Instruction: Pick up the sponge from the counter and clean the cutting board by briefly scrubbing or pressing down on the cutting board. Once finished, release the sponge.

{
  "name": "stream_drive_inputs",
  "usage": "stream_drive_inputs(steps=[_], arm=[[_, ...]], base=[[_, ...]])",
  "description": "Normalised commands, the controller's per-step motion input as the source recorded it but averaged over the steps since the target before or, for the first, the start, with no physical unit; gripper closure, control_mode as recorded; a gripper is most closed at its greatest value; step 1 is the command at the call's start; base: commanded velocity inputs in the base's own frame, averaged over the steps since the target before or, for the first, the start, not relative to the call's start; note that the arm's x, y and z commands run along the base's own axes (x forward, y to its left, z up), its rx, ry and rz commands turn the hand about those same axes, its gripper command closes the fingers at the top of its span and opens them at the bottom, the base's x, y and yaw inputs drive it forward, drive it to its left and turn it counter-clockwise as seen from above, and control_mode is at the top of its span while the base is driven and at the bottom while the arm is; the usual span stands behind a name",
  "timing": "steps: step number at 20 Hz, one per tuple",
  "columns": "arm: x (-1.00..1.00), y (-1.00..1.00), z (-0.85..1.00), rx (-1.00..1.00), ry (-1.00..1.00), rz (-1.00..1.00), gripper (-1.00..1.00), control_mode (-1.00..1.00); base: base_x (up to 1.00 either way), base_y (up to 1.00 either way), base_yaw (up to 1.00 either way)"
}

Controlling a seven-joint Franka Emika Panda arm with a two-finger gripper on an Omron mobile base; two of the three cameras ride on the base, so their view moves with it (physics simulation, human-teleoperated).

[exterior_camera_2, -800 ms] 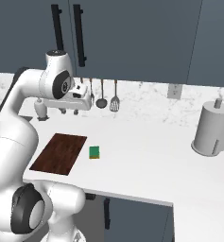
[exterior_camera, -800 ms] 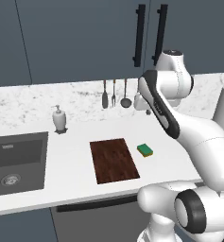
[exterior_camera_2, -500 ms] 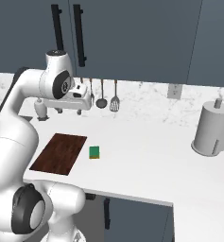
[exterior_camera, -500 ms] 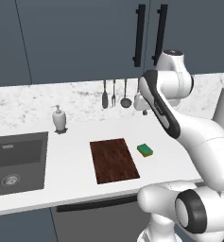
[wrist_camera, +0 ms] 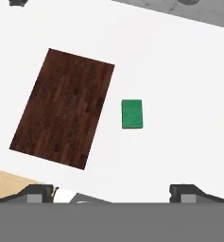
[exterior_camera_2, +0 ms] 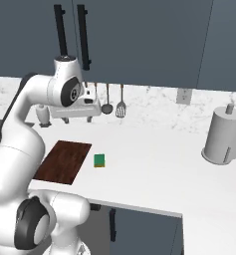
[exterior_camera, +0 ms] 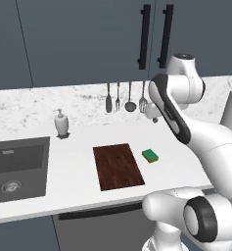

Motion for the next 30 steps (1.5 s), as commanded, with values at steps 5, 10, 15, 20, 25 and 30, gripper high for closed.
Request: stream_drive_inputs(steps=[5, 10, 15, 20, 25, 30], arm=[[-0.01, -0.3, -0.14, -0.06, 0.0, 0.2, -1.0, -1.0], [0.05, -0.06, -0.16, -0.02, -0.03, 0.2, -1.0, -1.0], [0.25, -0.01, -0.32, -0.05, -0.04, 0.16, -1.0, -1.0], [0.35, -0.09, -0.41, -0.09, -0.02, 0.11, -1.0, -1.0], [0.23, -0.05, -0.22, -0.01, 0.0, 0.03, -1.0, -1.0], [0.14, 0.0, -0.25, 0.0, 0.0, -0.06, -1.0, -1.0]], base=[[0.0, 0.0, 0.0], [0.0, 0.0, 0.0], [0.0, 0.0, 0.0], [0.0, 0.0, 0.0], [0.0, 0.0, 0.0], [0.0, 0.0, 0.0]])
